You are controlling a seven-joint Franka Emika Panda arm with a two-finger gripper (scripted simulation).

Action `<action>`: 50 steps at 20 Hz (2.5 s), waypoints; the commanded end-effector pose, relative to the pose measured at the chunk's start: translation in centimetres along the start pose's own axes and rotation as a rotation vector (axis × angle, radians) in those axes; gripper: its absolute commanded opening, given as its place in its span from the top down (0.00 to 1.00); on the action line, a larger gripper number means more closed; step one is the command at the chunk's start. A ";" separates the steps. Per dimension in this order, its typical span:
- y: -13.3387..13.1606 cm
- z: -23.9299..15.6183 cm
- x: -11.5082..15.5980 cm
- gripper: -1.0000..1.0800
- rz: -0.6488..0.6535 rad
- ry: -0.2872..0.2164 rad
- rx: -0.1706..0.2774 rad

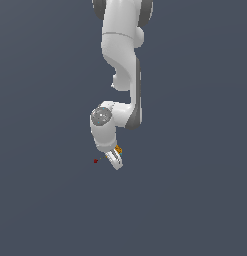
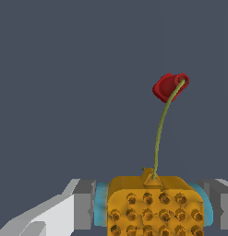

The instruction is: Pick up the object and move it to a goal position.

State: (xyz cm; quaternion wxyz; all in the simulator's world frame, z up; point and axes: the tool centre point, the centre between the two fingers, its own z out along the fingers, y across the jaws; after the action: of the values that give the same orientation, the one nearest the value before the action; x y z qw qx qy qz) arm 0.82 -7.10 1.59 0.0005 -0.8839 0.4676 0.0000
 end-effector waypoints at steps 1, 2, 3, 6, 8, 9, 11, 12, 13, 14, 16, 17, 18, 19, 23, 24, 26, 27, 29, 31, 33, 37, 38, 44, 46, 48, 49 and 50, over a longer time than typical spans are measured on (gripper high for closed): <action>0.0 0.0 0.0 1.00 0.001 0.000 0.000; 0.0 0.0 0.0 1.00 0.001 0.000 0.000; 0.1 -0.1 0.0 1.00 0.001 0.000 0.000; 0.3 -0.5 0.1 1.00 0.001 0.000 0.000; 0.6 -1.1 0.2 1.00 0.001 0.000 0.000; 0.8 -1.4 0.3 1.00 0.001 0.000 0.000; 1.3 -2.3 0.4 1.00 0.001 0.000 0.000; 1.6 -2.7 0.5 1.00 0.001 0.000 0.000; 1.9 -3.3 0.6 1.00 0.001 -0.001 0.001; 2.2 -3.8 0.7 1.00 0.001 -0.001 0.001; 2.9 -5.2 0.9 1.00 0.001 -0.001 0.001; 3.3 -5.9 1.0 1.00 0.001 -0.001 0.001; 3.8 -6.7 1.2 1.00 0.001 -0.001 0.001; 4.2 -7.5 1.3 1.00 0.002 -0.002 0.001; 6.4 -11.4 2.0 1.00 0.002 -0.002 0.001; 6.9 -12.4 2.2 1.00 0.002 -0.002 0.001; 8.1 -14.5 2.6 1.00 0.003 -0.003 0.002; 8.7 -15.5 2.8 1.00 0.003 -0.003 0.002; 9.8 -17.7 3.2 1.00 0.003 -0.003 0.002; 10.9 -19.7 3.6 1.00 0.003 -0.002 0.001; 11.9 -21.7 4.0 1.00 0.003 -0.002 0.001; 13.7 -25.1 4.7 1.00 0.003 -0.002 0.000; 14.1 -25.8 4.9 1.00 0.003 -0.001 0.000; 15.8 -29.2 5.6 1.00 0.003 0.000 -0.001; 16.0 -29.9 5.8 1.00 0.002 0.000 -0.001; 16.2 -30.3 5.9 1.00 0.002 0.000 -0.001; 16.3 -30.5 5.9 1.00 0.002 0.000 -0.001; 16.3 -30.6 6.0 1.00 0.002 0.000 -0.001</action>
State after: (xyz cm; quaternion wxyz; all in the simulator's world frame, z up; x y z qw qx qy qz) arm -9.28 -21.16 31.89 0.0001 -0.8832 0.4690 -0.0001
